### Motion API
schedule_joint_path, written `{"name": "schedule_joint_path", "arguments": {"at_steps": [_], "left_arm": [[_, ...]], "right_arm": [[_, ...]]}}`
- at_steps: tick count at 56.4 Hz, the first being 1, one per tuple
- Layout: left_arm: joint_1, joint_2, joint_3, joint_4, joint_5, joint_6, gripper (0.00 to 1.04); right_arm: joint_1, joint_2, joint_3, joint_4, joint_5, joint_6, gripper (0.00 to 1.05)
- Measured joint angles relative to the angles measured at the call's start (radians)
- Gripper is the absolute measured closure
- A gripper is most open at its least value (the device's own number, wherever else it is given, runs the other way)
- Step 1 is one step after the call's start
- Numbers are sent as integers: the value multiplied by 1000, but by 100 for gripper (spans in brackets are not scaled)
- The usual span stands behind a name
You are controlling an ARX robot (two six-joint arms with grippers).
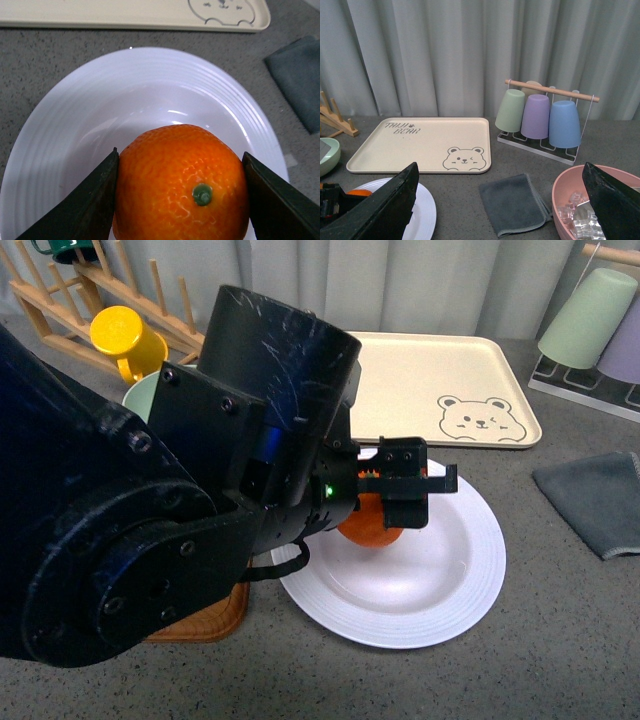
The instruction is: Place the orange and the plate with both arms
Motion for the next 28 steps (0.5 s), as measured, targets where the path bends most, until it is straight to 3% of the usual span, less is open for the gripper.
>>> {"name": "schedule_joint_path", "arguments": {"at_steps": [28], "left_arm": [[9, 53, 22, -12, -21, 18, 41]], "right_arm": [[0, 0, 0, 0, 0, 0, 9]]}}
